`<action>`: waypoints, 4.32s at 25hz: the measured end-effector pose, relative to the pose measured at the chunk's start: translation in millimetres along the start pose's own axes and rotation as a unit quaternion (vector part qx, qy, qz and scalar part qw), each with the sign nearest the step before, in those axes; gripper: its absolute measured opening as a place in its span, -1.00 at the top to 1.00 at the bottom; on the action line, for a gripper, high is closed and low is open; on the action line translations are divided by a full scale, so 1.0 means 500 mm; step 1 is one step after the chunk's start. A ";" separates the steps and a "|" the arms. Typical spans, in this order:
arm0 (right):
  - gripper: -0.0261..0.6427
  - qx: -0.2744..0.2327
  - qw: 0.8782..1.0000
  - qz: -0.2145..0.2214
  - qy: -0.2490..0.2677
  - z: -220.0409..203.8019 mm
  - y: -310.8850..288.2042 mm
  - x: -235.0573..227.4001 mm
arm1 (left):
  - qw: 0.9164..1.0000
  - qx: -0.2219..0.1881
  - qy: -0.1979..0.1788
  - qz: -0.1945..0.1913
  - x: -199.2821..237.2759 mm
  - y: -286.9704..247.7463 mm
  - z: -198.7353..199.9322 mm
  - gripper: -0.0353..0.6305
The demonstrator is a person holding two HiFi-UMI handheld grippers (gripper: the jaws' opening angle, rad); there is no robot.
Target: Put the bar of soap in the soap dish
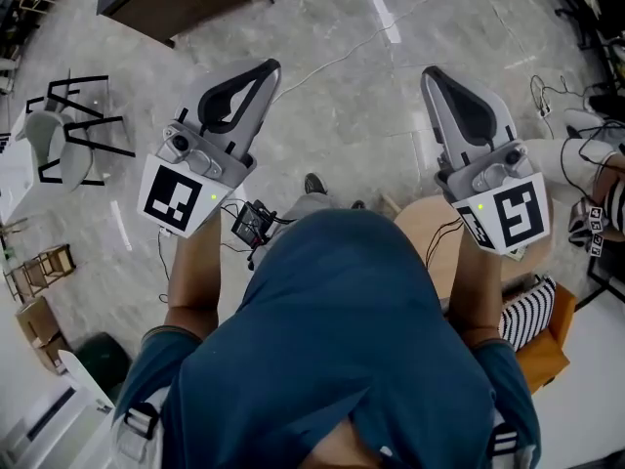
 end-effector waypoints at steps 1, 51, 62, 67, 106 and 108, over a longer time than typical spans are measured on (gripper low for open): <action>0.88 0.000 1.000 -0.003 -0.001 -0.001 -0.016 -0.002 | 1.000 -0.001 0.000 -0.002 0.016 0.000 -0.007 0.88; 0.88 0.008 0.998 0.059 0.009 0.000 -0.530 -0.413 | 0.999 0.027 0.004 0.046 0.470 -0.335 -0.277 0.88; 0.88 0.016 0.998 0.050 0.021 0.002 -0.703 -0.426 | 0.999 0.013 -0.001 0.047 0.634 -0.329 -0.354 0.88; 0.88 0.023 0.998 0.057 0.017 0.000 -0.762 -0.486 | 0.998 0.024 0.007 0.055 0.682 -0.367 -0.392 0.88; 0.88 0.021 0.985 0.170 0.015 -0.013 -1.355 -0.735 | 0.983 0.083 0.011 0.161 1.130 -0.483 -0.629 0.88; 0.88 0.023 0.984 0.177 0.016 -0.014 -1.386 -0.729 | 0.982 0.085 0.011 0.169 1.154 -0.472 -0.640 0.88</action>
Point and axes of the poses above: the fingertips, and each gripper's own axes: y backward along the fingers, x to its left, z out of its top, the point moved 6 cm from there along y, backward along the fingers, and after that the axes turned 11 degrees about -y, right-handed, at the moved point
